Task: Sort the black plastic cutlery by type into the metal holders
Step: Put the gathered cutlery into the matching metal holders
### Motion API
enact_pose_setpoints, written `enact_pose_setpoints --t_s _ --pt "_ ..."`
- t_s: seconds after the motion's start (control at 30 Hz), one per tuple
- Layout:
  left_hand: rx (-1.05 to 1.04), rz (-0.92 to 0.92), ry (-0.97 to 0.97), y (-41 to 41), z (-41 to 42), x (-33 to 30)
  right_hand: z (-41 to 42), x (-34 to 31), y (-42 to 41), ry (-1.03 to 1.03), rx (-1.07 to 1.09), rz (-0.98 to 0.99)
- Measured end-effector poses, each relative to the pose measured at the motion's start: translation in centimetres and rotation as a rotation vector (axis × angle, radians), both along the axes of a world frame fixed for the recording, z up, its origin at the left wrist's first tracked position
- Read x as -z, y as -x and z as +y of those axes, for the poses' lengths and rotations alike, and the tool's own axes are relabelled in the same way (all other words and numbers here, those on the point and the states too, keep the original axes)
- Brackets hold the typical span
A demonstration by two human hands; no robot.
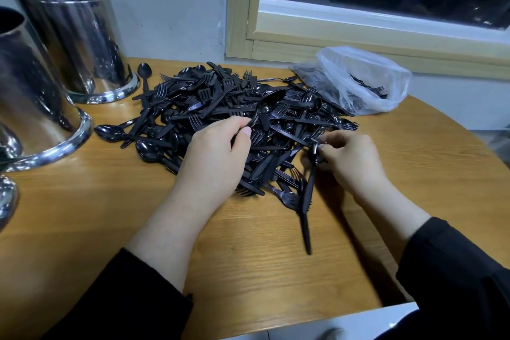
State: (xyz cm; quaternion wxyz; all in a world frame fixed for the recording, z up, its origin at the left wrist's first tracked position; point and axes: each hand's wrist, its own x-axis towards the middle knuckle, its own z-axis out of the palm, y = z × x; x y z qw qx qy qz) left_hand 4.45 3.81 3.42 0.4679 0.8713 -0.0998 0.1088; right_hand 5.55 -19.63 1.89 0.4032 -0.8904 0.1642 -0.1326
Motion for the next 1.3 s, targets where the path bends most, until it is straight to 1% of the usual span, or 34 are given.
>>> enact_pose_setpoints --t_s 0.03,0.13,0.23,0.33,0.4,0.47,0.6,0.7,0.73,0.77,0.83,0.9,1.07,1.1,1.17,1.3 --pt "-0.001 0.001 0.000 0.0 0.0 -0.1 -0.2 -0.3 0.2 -0.027 0.019 -0.039" --pt "0.008 0.004 0.030 0.2 -0.1 -0.2 -0.5 -1.7 0.6 -0.016 0.061 -0.207" --pt "0.024 0.009 0.072 0.3 -0.1 -0.3 0.1 -3.7 0.9 -0.164 0.044 -0.357" --pt "0.058 0.022 0.084 0.3 -0.2 -0.3 1.8 -5.1 1.2 -0.250 -0.048 -0.402" --pt "0.088 0.048 0.104 0.3 -0.2 -0.2 3.2 -5.5 1.4 -0.245 -0.105 -0.423" --pt "0.127 0.068 0.101 0.3 -0.2 -0.1 4.5 -5.6 1.4 -0.225 -0.118 -0.438" --pt "0.168 0.074 0.063 0.3 0.1 -0.1 6.0 -5.1 1.0 -0.294 -0.094 -0.464" --pt "0.130 0.041 0.050 0.5 0.2 -0.4 5.7 -4.2 0.7 -0.238 -0.124 -0.401" --pt "0.101 0.023 0.054 0.4 0.3 -0.4 5.5 -3.8 0.7 -0.169 -0.141 -0.347" --pt "0.072 0.012 0.062 0.2 0.4 -0.4 5.2 -3.4 0.8 -0.058 -0.163 -0.267" --pt "0.039 0.014 0.070 -0.1 0.5 -0.4 5.0 -2.5 1.2 0.194 -0.207 -0.050" --pt "0.028 0.024 0.065 -0.2 0.5 -0.2 5.5 -1.9 1.7 0.356 -0.222 0.114" --pt "0.030 0.046 0.055 -0.2 0.2 -0.2 7.3 -2.0 1.5 0.591 -0.161 0.252" --pt "0.029 0.055 0.050 -0.2 0.2 -0.2 7.6 -2.2 1.5 0.631 -0.160 0.273" --pt "0.032 0.057 0.035 -0.2 0.2 -0.2 7.7 -2.5 1.5 0.645 -0.156 0.289" --pt "0.053 0.050 0.005 0.1 0.2 -0.3 7.0 -2.7 1.3 0.569 -0.163 0.299"
